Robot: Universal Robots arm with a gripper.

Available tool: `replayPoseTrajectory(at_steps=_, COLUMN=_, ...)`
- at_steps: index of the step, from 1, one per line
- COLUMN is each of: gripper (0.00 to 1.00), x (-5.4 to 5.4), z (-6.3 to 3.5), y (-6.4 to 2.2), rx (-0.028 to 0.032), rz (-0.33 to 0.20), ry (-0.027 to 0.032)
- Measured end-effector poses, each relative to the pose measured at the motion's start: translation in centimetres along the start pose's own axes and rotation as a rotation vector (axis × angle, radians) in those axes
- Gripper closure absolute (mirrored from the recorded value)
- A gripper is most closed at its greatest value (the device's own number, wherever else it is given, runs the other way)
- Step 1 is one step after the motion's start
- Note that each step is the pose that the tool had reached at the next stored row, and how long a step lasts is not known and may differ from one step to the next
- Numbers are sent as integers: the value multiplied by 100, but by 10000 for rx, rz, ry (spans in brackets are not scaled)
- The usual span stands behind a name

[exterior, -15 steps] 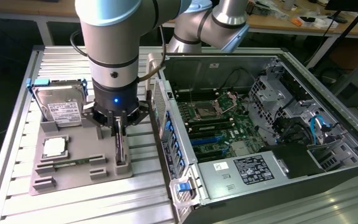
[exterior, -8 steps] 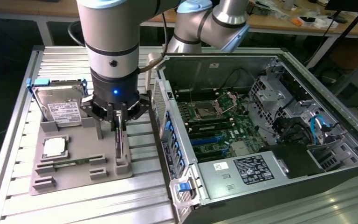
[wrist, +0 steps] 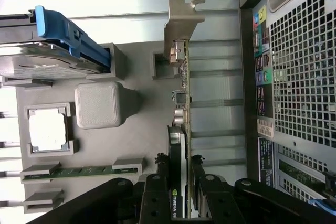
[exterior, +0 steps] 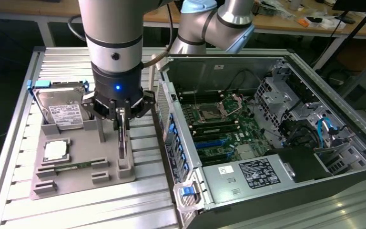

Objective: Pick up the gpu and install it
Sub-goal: 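Pick up the gpu and move the gpu toward the slot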

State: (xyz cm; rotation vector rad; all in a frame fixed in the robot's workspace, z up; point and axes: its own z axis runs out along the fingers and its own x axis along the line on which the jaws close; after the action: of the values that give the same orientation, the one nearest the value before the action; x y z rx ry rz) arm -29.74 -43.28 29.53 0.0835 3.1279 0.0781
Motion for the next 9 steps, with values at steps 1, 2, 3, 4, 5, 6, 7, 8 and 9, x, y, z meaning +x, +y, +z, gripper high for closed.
replayPoseTrajectory(at_steps=1, gripper=73, x=0, z=-10, y=0, rx=-12, rz=0, ry=0)
replayPoseTrajectory(at_steps=2, gripper=73, x=0, z=-19, y=1, rx=-25, rz=1, ry=1)
replayPoseTrajectory(at_steps=3, gripper=73, x=-1, z=-26, y=1, rx=-39, rz=0, ry=1)
replayPoseTrajectory(at_steps=4, gripper=73, x=0, z=-35, y=2, rx=-55, rz=1, ry=2)
replayPoseTrajectory(at_steps=5, gripper=73, x=-1, z=-42, y=2, rx=-68, rz=1, ry=3)
replayPoseTrajectory(at_steps=6, gripper=73, x=-1, z=-49, y=3, rx=-83, rz=1, ry=4)
replayPoseTrajectory(at_steps=7, gripper=73, x=-1, z=-55, y=3, rx=-101, rz=1, ry=4)
replayPoseTrajectory(at_steps=8, gripper=73, x=0, z=-60, y=3, rx=-114, rz=1, ry=4)
replayPoseTrajectory(at_steps=9, gripper=73, x=-1, z=-67, y=3, rx=-120, rz=2, ry=6)
